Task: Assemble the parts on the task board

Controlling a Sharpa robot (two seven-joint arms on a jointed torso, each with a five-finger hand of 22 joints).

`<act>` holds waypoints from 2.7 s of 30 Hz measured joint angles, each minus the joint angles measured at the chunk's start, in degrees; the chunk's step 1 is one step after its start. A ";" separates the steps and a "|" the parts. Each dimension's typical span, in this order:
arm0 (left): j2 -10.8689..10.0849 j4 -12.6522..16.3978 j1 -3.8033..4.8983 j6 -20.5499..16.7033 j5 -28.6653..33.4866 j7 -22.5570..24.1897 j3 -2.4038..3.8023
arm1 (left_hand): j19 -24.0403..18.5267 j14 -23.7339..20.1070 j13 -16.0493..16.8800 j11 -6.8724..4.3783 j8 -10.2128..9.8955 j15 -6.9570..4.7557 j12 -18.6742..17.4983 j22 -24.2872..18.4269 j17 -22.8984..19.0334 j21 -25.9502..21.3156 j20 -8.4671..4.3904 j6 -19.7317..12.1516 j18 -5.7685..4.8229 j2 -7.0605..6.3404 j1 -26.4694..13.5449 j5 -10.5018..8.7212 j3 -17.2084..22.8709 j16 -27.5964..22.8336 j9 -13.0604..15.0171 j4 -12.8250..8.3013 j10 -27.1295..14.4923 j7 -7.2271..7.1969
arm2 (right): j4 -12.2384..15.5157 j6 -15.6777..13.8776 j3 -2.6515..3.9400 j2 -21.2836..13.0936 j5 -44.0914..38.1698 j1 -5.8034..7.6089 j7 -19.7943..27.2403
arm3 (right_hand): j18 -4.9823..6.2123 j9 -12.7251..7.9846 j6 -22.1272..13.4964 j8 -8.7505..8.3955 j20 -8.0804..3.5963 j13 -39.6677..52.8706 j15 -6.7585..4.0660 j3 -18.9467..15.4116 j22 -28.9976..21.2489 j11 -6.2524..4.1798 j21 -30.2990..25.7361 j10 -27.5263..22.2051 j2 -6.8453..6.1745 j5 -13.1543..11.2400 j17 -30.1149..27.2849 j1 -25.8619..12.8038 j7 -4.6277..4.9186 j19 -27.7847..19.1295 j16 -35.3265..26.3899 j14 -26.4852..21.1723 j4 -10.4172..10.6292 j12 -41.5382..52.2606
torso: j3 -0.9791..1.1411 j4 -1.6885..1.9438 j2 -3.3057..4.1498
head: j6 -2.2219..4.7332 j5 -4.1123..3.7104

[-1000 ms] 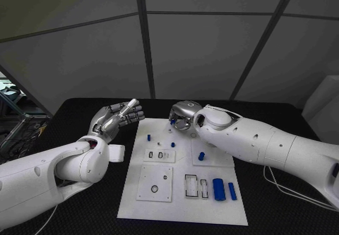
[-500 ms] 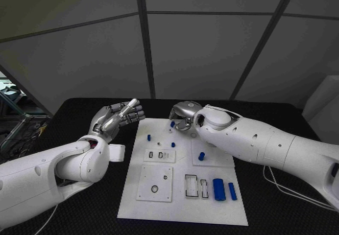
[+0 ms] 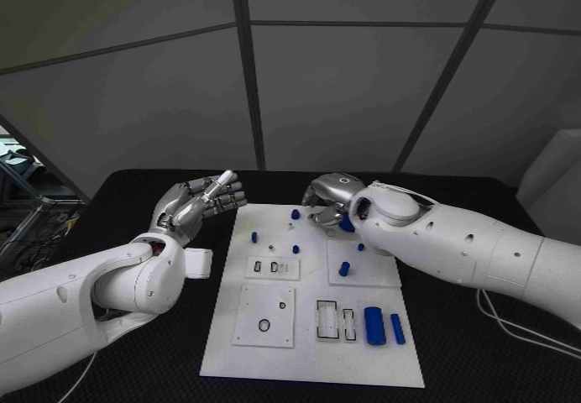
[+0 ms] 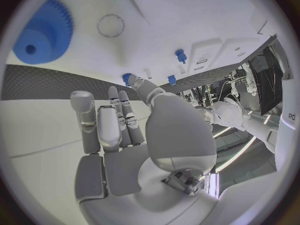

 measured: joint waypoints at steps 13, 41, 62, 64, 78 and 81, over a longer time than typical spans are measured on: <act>-0.24 -0.03 0.00 0.24 0.01 -0.09 -0.02 | 0.00 0.00 0.00 0.00 0.00 0.00 0.00 0.01 0.00 0.00 0.00 0.00 0.00 0.00 0.00 0.00 0.00 -0.22 0.00 0.00 0.00 0.00 | 9.16 -0.73 0.03 -14.31 11.25 0.10 -1.75 | -0.07 -0.01 -0.73 0.30 -2.37 13.18 -3.00 -15.23 6.88 -3.24 3.78 14.47 -3.96 4.95 6.75 -1.72 -1.75 5.79 4.40 -0.10 7.08 19.86 | 0.32 -0.98 -0.48 | 0.14 -0.24; 0.31 -0.67 -0.01 0.49 0.01 -0.22 -0.02 | 0.00 0.00 0.00 0.00 0.00 0.00 -0.19 -0.01 -0.03 0.00 0.00 0.00 0.00 0.00 0.00 0.00 0.00 -0.22 0.00 0.00 0.00 0.00 | 3.50 4.80 0.00 -10.77 17.52 0.10 -4.97 | -1.82 0.17 -3.07 3.99 -1.61 57.49 -2.55 -23.74 13.01 -2.56 6.87 12.75 -1.24 6.92 13.18 7.35 -1.02 9.17 10.11 -0.11 17.46 61.85 | 0.35 -0.96 -0.43 | -0.29 -0.69; 0.40 -0.89 -0.01 0.67 0.01 -0.44 -0.02 | 0.00 0.00 0.00 -0.01 0.00 0.00 -0.24 -0.06 -0.03 0.00 0.00 0.00 0.00 0.23 0.23 0.00 0.00 -0.22 0.00 0.00 0.00 0.00 | 2.11 6.50 0.08 -9.64 15.14 0.21 -4.63 | -1.81 0.23 -1.17 5.40 -1.71 67.33 -2.55 -22.57 16.43 -2.87 8.86 17.54 0.54 6.09 13.16 9.65 -1.38 11.11 12.16 -0.11 16.28 69.34 | 0.41 -0.96 -0.47 | -0.70 -0.63; 0.41 -0.91 -0.01 0.68 0.01 -0.46 -0.02 | 0.00 0.00 0.00 -0.01 0.00 0.00 -0.24 -0.06 -0.03 0.00 0.00 0.00 0.00 0.23 0.23 0.00 0.00 -0.22 0.00 0.00 0.01 0.00 | 2.06 6.63 0.10 -9.56 14.74 0.24 -4.59 | -1.82 0.14 -1.00 5.40 -1.71 67.82 -2.56 -22.24 16.64 -2.81 8.86 17.61 0.64 5.43 13.16 9.86 -1.22 11.12 12.16 -0.11 15.95 69.79 | 0.41 -0.96 -0.47 | -0.71 -0.57; 0.43 -0.93 -0.01 0.72 0.01 -0.55 -0.02 | 0.00 0.00 0.00 -0.01 0.00 0.00 -0.24 -0.12 -0.02 0.00 0.00 0.00 0.00 0.23 0.23 0.00 -0.16 -0.22 0.00 -0.16 0.01 0.00 | 2.80 6.08 0.12 -9.17 11.84 0.29 -4.53 | -2.72 -0.05 2.15 6.53 -2.16 70.91 -2.56 -17.15 19.64 -3.77 10.42 20.74 2.23 3.81 13.16 11.87 -1.57 13.06 12.59 -0.11 14.35 73.20 | 0.41 -0.96 -0.46 | -0.65 -0.61; 0.39 -0.91 -0.01 0.72 0.01 -0.57 -0.02 | 0.00 0.00 0.00 -0.01 0.00 0.00 -0.24 -0.12 -0.02 0.00 0.00 0.00 0.01 0.23 0.23 0.00 -0.16 -0.22 0.00 -0.16 0.01 0.00 | 3.44 5.22 0.00 -9.53 11.58 0.11 -4.34 | -2.71 -0.05 2.23 6.53 -2.23 70.91 -2.76 -16.50 20.42 -3.79 10.86 21.33 2.31 2.93 13.16 11.79 -1.49 13.48 12.59 -0.32 14.86 73.54 | 0.41 -0.96 -0.45 | -0.58 -0.57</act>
